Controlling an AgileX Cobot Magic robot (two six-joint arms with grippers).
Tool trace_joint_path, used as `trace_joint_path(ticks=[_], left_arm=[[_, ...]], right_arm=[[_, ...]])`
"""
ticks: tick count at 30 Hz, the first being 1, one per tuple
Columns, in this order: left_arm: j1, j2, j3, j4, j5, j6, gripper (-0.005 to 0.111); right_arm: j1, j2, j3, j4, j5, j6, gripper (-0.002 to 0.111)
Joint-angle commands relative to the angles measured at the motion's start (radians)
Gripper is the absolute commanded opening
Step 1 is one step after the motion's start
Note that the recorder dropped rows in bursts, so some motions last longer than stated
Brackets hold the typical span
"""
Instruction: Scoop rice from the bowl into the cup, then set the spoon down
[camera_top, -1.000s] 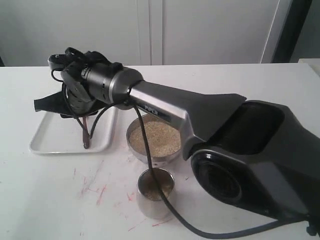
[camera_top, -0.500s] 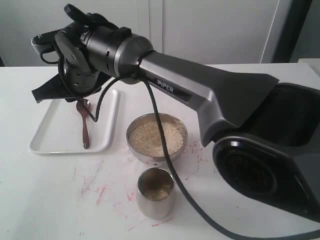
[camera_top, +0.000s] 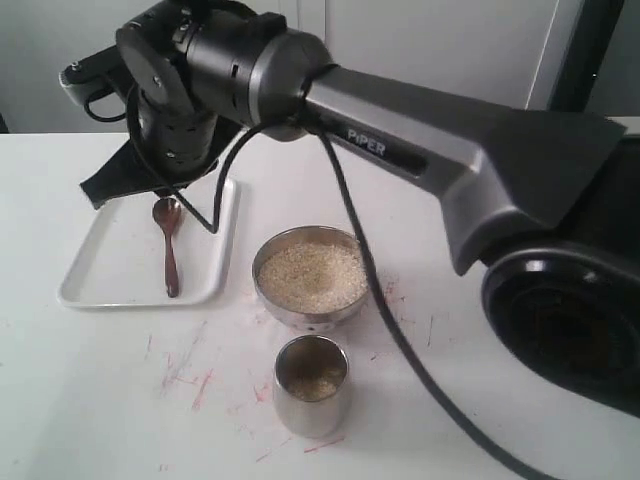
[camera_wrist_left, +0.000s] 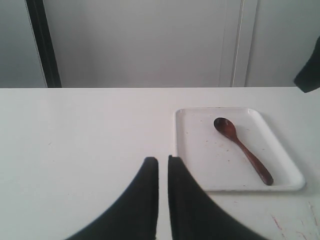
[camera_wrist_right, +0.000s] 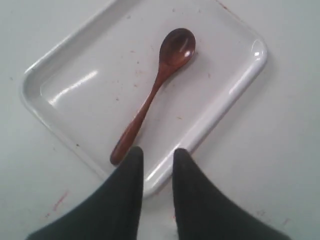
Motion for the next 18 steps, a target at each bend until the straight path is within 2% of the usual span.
trace_joint_path(ticks=[1,7,13,18], left_arm=[[-0.004,0.000,-0.007,-0.005,-0.004,-0.005,0.014],[-0.004,0.000,-0.007,-0.005,-0.004,-0.005,0.014],[-0.004,0.000,-0.007,-0.005,-0.004,-0.005,0.014],[-0.004,0.000,-0.007,-0.005,-0.004,-0.005,0.014]], right_arm=[[-0.063,-0.123,0.168,-0.004,-0.025,-0.074,0.017],[-0.099,-0.378,0.520,0.059,-0.231,-0.192,0.016],[-0.130,-0.599,0.858,0.057,-0.405,-0.194,0.016],[-0.164,-0.803,1.049,0.057,-0.549,-0.194,0.016]])
